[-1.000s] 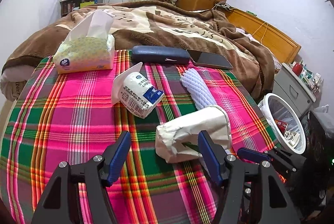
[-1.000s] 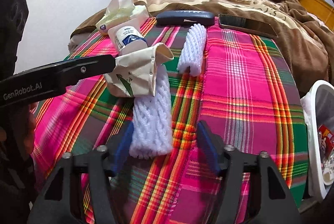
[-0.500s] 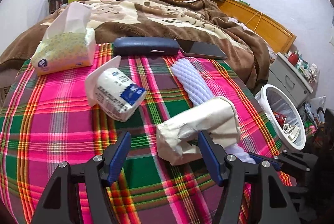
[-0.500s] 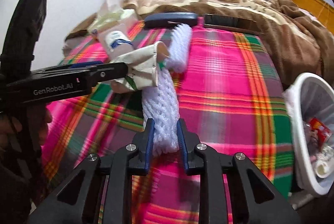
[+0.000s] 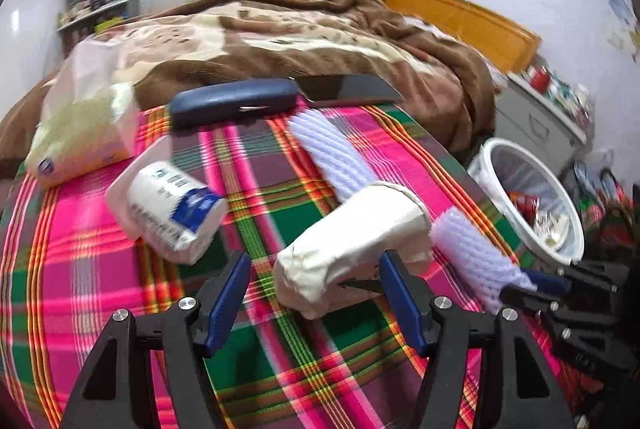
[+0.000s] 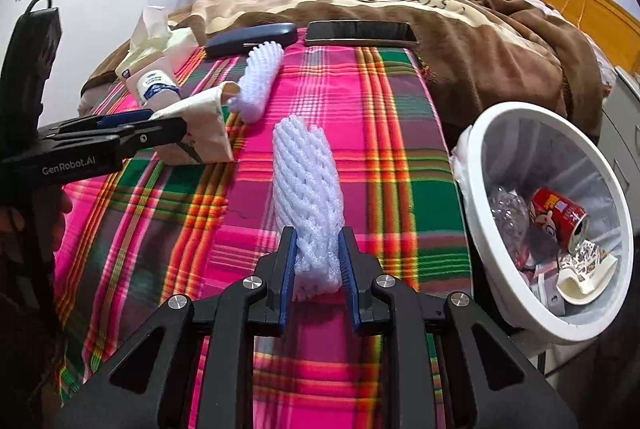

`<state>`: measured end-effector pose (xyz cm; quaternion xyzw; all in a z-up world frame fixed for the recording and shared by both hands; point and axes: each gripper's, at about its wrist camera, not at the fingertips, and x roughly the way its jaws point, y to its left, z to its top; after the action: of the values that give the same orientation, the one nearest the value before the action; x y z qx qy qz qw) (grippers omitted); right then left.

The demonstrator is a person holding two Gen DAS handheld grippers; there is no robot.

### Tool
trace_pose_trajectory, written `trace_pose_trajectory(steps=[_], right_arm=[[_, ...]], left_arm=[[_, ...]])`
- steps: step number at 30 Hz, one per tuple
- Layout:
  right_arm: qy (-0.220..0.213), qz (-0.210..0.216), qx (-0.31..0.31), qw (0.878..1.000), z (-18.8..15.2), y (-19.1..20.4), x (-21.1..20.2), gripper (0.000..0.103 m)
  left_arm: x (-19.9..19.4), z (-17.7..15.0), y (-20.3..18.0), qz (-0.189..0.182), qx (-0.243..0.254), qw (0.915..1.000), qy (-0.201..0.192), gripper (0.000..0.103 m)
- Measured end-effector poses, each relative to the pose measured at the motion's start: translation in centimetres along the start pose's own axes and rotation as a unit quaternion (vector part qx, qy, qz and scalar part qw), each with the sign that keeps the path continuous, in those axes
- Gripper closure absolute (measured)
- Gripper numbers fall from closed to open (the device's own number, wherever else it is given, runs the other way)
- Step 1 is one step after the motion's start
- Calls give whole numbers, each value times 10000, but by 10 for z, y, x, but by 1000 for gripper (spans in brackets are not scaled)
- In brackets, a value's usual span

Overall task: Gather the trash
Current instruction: 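Grasp the white foam net sleeve with the right tool while the left tool approaches the paper-wrapped bundle, then close the left tool on the paper-wrapped bundle while the right tool holds the foam sleeve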

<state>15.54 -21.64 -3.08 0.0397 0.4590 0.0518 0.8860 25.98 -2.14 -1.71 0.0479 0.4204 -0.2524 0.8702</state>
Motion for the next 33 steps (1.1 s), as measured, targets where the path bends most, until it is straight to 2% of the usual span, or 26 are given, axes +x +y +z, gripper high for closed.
trace_pose_trajectory(steps=[7,15,18,22,29,33], right_arm=[[5,72,6,10000,-1,-2,1,81],[-21,118,46,9999,-3,-7,0,81],[-31,143,73,9999,-4,-8,1,81],[-43,176,111,9998,-5,-9,1,81],[-63,217,163,9996,-6,-10,1,81],[-88,252,203,9994,-7,-12,1,81]], left_arm=[[14,4,-21,83,699,9973,223,34],[26,3,-26,-26,668,9971,353,34],[28,2,-28,45,652,9971,389,38],[27,1,-30,61,638,9972,393,52],[24,-3,-32,42,572,9977,358,61],[20,-8,-32,23,446,9985,312,63]])
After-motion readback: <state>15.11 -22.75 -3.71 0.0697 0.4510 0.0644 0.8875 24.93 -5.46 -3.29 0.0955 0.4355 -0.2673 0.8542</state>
